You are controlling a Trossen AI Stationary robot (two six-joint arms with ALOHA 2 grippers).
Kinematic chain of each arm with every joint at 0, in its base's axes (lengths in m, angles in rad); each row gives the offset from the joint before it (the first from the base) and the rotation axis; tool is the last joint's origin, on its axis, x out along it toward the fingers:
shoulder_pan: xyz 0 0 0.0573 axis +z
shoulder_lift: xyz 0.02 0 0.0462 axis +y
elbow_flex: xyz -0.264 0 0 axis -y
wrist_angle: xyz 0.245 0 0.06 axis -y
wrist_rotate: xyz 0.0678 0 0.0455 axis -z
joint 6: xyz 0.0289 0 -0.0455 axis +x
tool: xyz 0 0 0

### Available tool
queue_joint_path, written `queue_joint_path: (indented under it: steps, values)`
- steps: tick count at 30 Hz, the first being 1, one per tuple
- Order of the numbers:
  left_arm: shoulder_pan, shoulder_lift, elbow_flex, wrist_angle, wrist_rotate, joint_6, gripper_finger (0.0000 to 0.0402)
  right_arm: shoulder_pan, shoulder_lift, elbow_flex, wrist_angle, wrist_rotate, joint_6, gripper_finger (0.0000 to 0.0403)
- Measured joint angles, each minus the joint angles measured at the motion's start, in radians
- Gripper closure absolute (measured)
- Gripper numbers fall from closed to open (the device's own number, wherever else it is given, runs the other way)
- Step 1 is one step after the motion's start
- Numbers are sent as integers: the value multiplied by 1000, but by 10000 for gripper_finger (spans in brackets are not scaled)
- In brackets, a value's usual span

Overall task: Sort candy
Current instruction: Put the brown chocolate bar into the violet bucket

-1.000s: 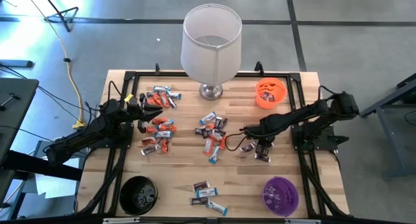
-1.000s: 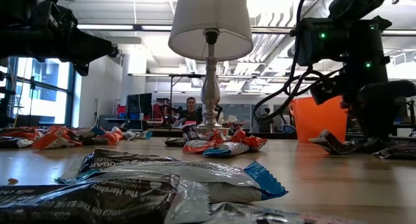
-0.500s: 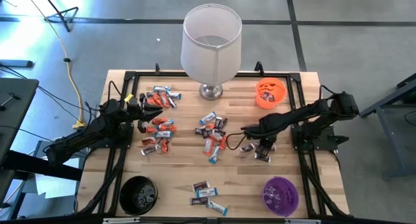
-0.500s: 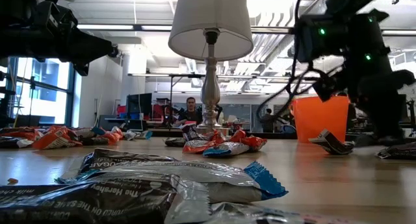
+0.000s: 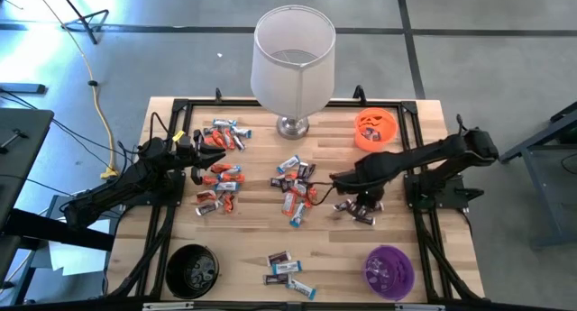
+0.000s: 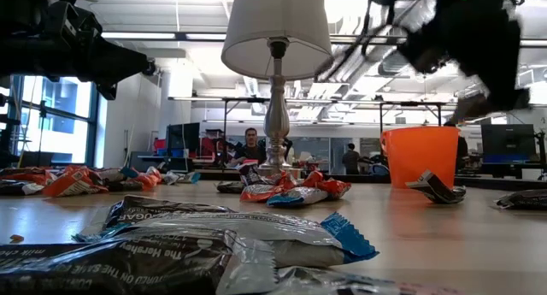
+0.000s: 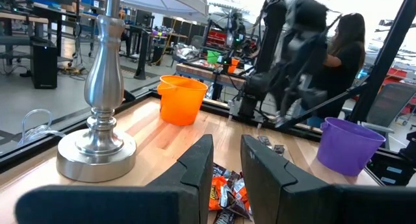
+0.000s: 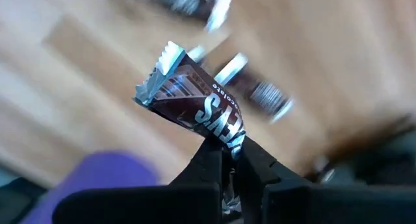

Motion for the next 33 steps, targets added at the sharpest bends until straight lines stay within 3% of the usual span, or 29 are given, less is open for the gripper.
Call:
queue_joint_path:
  steps: [9, 14, 20, 25, 33]
  values:
    - [0, 0, 0, 0, 0, 0, 337, 280, -1, 177, 6, -51, 528, 399]
    - [0, 0, 0, 0, 0, 0, 337, 454, -2, 191, 77, -56, 885, 399]
    - [0, 0, 0, 0, 0, 0, 337, 603, -2, 190, 126, -114, 1202, 398]
    - [0, 0, 0, 0, 0, 0, 337, 665, -2, 190, 173, -5, 1332, 363]
    - [0, 0, 0, 0, 0, 0, 337, 681, 3, 190, 186, -13, 1345, 269]
